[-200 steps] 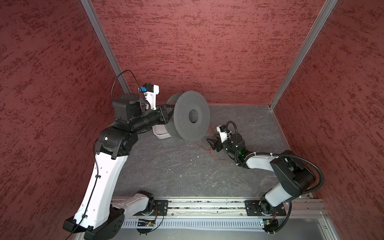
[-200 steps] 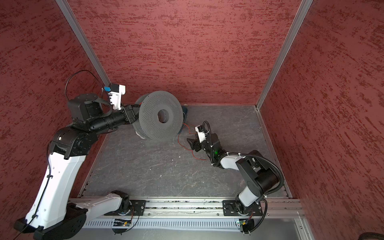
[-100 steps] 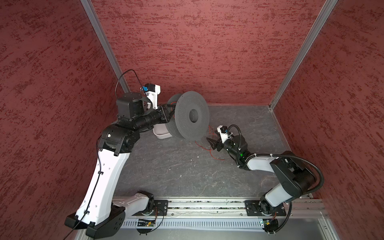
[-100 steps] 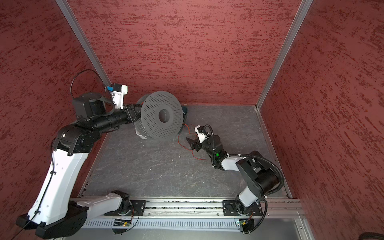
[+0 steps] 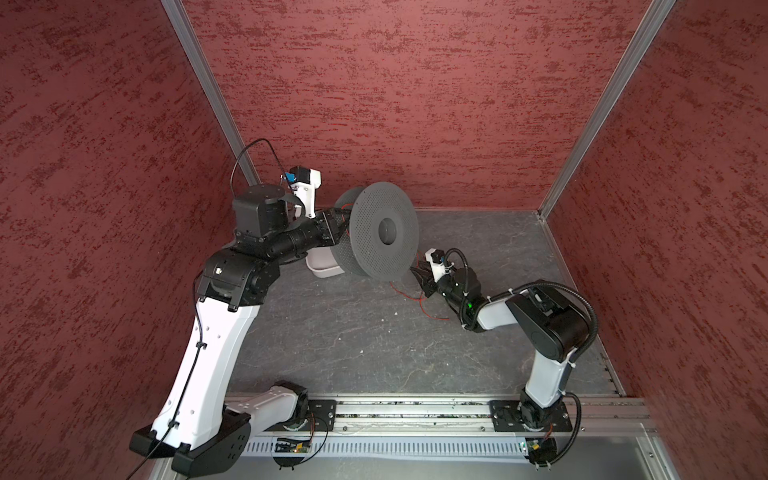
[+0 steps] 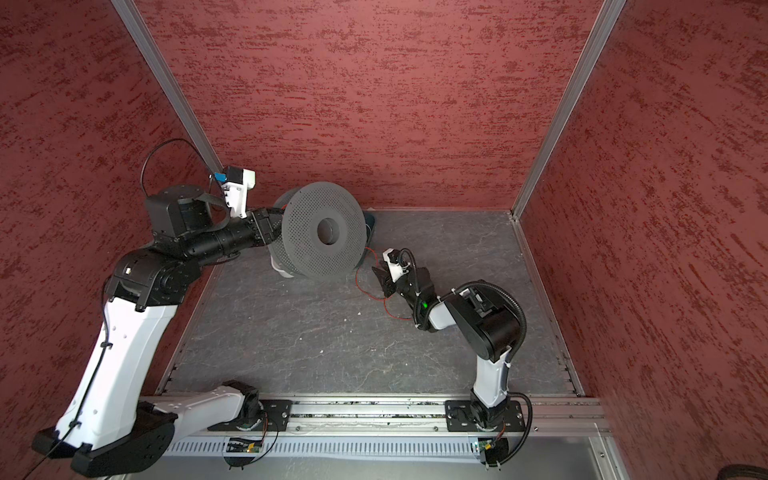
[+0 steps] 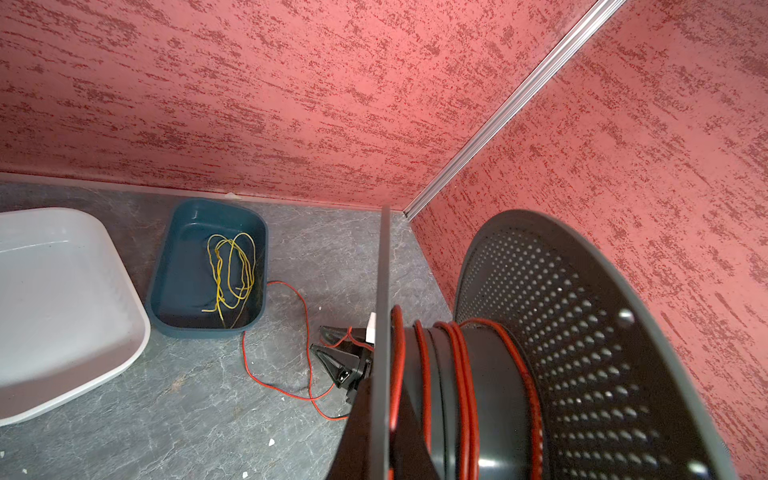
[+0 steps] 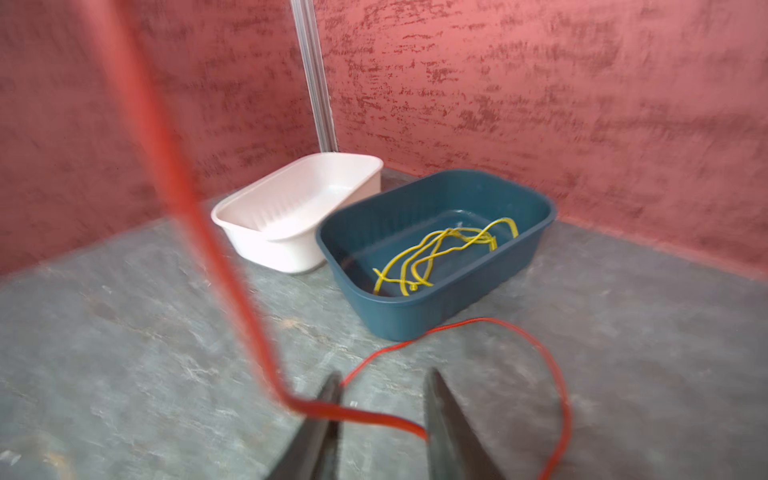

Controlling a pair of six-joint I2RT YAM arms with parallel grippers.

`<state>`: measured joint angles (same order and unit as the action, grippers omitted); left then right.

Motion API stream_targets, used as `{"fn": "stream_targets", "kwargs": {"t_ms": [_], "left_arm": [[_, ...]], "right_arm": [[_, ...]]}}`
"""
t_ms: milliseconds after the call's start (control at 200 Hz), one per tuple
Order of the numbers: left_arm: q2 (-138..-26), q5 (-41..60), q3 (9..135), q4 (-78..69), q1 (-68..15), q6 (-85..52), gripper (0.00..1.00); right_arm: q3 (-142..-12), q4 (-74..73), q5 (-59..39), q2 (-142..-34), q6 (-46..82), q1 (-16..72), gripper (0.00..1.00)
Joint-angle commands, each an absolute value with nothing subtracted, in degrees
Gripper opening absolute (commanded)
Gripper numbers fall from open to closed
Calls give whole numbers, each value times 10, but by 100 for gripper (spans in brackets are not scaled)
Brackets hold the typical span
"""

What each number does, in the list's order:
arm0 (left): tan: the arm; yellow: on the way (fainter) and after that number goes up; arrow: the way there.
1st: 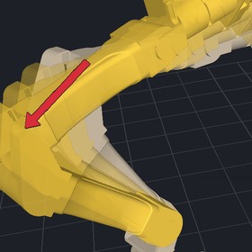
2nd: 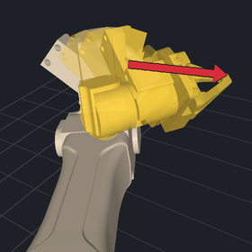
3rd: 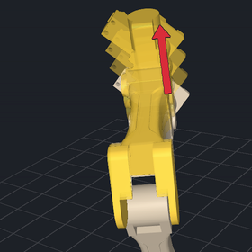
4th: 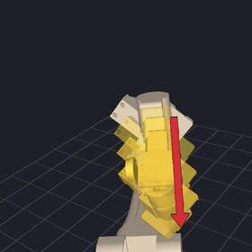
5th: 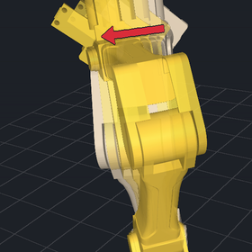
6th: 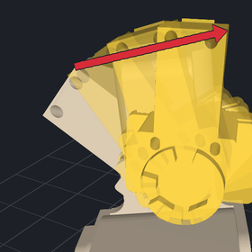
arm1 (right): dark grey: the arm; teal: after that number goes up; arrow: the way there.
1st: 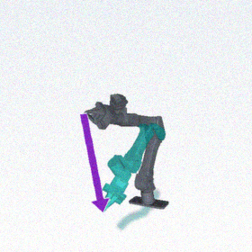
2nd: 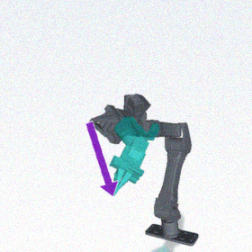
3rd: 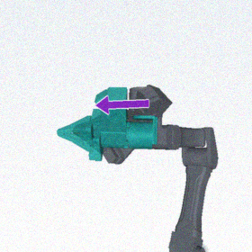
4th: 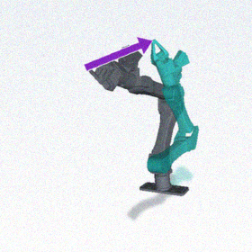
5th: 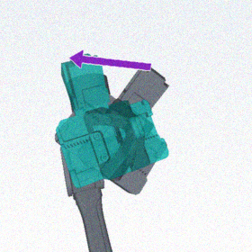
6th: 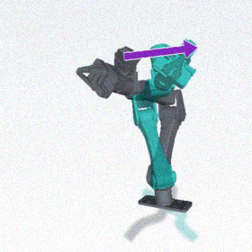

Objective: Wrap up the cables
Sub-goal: 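Grasp the red cable near the spool with the right gripper, then carry the red cable around the hub with the right while the left tilts the spool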

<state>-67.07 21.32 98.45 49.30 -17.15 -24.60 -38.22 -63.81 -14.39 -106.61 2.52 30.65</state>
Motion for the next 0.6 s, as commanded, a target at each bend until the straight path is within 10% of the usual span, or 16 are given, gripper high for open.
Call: {"fn": "stream_targets", "kwargs": {"t_ms": [0, 155, 591], "left_arm": [[-668, 216, 988, 459, -169, -249, 0], [-677, 209, 980, 448, -163, -254, 0], [-727, 54, 940, 408, -167, -258, 0]], "right_arm": [[-389, -689, -157, -1068, 37, 311, 15], [-376, -650, -134, -1048, 44, 328, 0], [-407, -459, 38, -982, -78, 480, 0]]}}
